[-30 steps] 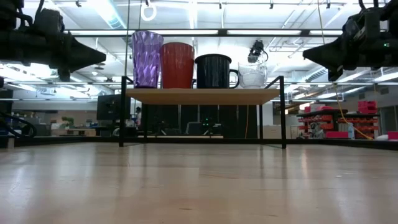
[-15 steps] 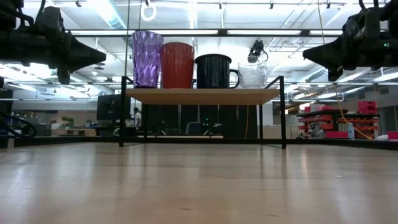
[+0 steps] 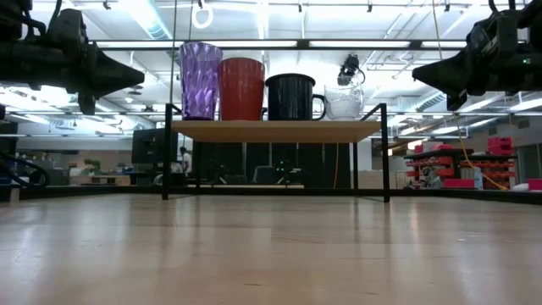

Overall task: Stack small to large cups/mugs on shelf
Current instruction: Return to Home Position

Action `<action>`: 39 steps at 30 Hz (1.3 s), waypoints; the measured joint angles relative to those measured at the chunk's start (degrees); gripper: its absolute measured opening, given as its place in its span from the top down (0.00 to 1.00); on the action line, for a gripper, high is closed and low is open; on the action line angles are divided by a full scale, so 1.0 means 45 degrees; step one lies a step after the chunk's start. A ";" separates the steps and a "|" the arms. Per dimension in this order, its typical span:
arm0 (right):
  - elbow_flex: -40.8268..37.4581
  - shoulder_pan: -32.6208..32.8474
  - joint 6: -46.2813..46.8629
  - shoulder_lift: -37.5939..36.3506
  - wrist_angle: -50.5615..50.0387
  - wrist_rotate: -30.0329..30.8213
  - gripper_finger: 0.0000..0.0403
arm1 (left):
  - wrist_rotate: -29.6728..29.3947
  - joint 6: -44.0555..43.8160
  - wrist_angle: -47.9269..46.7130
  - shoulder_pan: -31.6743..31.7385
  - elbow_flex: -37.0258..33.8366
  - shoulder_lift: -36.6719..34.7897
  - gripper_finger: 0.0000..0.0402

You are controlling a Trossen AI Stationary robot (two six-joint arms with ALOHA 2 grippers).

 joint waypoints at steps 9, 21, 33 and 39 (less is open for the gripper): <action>0.0000 0.0000 0.0000 0.0000 -0.0002 0.0000 0.93 | 0.0000 -0.0003 0.0000 0.0000 -0.0002 0.0000 0.93; 0.0005 0.0000 0.0000 0.0000 -0.0002 0.0000 0.93 | -0.0003 -0.0002 0.0003 -0.0005 -0.0007 0.0000 0.90; 0.0005 0.0000 0.0000 0.0005 -0.0002 0.0000 0.93 | -0.0001 0.0007 0.0001 -0.0005 -0.0007 0.0000 0.92; 0.0005 0.0000 0.0000 0.0002 -0.0002 0.0000 0.93 | 0.0000 -0.0002 0.0000 -0.0005 -0.0007 0.0000 0.90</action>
